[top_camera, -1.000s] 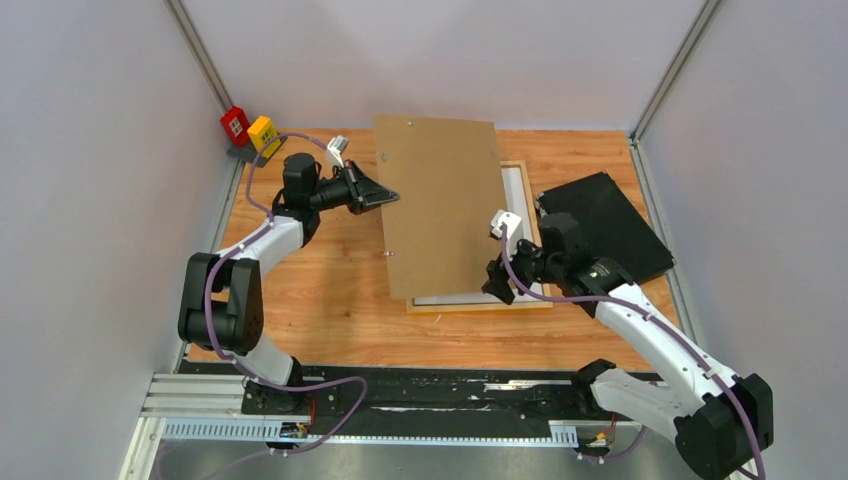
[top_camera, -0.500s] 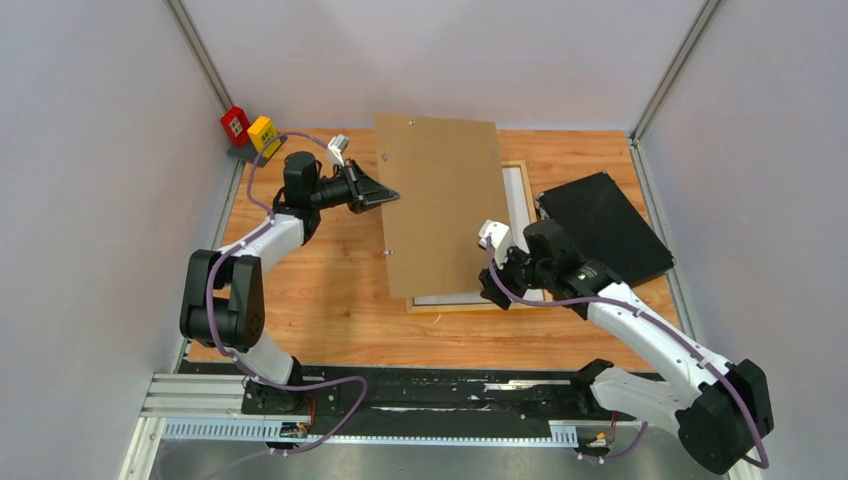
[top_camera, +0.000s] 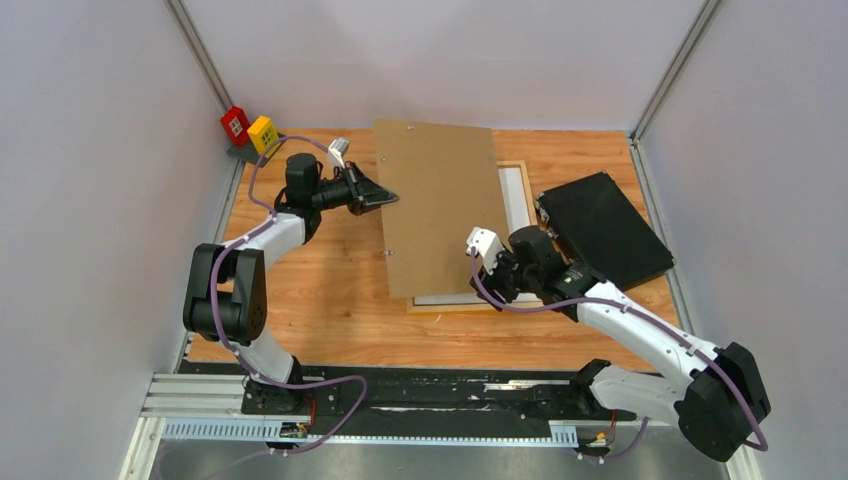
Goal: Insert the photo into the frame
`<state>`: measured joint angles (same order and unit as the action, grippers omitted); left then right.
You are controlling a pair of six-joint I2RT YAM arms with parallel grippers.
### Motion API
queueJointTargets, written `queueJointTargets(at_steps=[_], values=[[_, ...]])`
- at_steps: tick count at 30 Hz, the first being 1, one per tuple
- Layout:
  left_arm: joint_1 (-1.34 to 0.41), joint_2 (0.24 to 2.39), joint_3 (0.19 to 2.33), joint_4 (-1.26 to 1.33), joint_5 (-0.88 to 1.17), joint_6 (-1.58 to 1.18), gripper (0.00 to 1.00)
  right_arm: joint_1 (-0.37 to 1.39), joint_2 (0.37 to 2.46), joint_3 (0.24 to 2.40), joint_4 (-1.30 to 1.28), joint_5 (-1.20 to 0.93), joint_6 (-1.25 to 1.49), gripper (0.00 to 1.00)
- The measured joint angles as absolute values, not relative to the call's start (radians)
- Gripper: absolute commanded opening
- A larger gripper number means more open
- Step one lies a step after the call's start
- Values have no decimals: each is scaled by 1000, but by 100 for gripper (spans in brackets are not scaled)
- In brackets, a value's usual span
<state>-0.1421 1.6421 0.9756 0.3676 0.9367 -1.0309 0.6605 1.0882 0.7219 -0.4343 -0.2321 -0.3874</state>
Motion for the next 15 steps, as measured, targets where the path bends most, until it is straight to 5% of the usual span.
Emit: queueJointTargets(at_steps=[15], values=[[-141, 1653, 991, 370, 941, -1049, 0, 692, 1126, 699, -372, -131, -410, 58]])
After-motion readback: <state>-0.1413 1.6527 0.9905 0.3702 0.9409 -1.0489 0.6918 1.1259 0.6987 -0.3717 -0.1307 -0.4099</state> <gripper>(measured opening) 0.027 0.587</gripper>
